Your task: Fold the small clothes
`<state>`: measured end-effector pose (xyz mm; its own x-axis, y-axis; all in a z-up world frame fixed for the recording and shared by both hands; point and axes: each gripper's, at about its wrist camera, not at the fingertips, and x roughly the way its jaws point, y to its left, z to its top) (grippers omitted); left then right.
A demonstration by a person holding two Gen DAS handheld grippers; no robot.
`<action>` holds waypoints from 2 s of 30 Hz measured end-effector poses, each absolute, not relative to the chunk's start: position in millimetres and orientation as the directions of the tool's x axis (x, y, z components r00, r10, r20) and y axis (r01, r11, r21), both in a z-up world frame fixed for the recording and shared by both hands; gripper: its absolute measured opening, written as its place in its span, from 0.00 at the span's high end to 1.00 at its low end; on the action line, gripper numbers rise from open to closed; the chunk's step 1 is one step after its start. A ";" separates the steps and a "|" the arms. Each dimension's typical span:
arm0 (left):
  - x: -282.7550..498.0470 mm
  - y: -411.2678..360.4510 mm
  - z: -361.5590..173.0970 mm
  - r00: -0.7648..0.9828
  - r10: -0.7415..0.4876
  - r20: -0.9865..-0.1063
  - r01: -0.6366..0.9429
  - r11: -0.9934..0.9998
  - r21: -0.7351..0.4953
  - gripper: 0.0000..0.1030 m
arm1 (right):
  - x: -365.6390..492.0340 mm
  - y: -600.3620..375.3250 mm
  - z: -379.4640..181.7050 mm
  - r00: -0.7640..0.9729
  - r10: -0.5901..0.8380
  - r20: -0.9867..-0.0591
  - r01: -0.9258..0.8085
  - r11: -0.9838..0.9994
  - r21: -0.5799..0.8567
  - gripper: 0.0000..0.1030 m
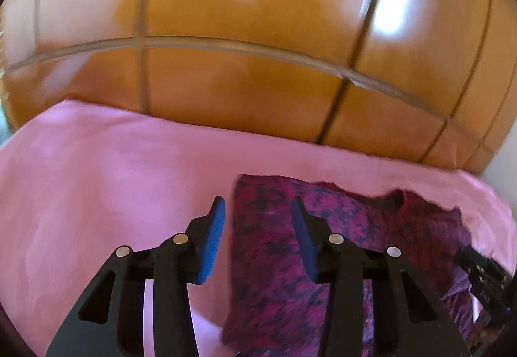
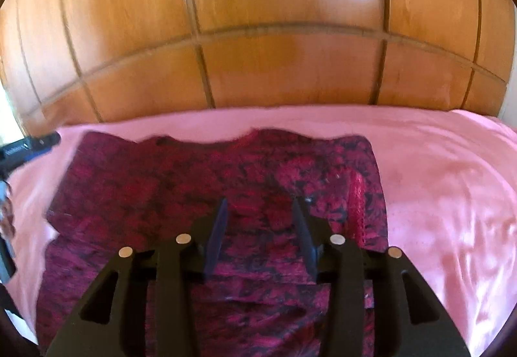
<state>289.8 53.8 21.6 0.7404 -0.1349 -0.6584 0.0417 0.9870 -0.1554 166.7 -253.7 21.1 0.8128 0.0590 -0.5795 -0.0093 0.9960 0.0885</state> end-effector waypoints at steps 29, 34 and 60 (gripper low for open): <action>205.1 -1.7 -2.6 0.775 -0.047 -0.631 0.018 0.998 -0.053 0.52 | 132.6 -268.6 19.2 0.831 0.024 -0.555 0.012 0.998 0.061 0.38; 206.3 -5.8 -6.5 0.770 -0.042 -0.637 0.028 0.999 -0.032 0.52 | 139.8 -272.0 15.4 0.821 0.013 -0.571 0.023 0.998 0.057 0.38; 124.1 48.9 -57.5 0.670 -0.079 -0.738 -0.071 0.983 -0.169 0.34 | 89.0 -328.0 -13.1 0.756 0.109 -0.646 0.074 0.966 0.249 0.12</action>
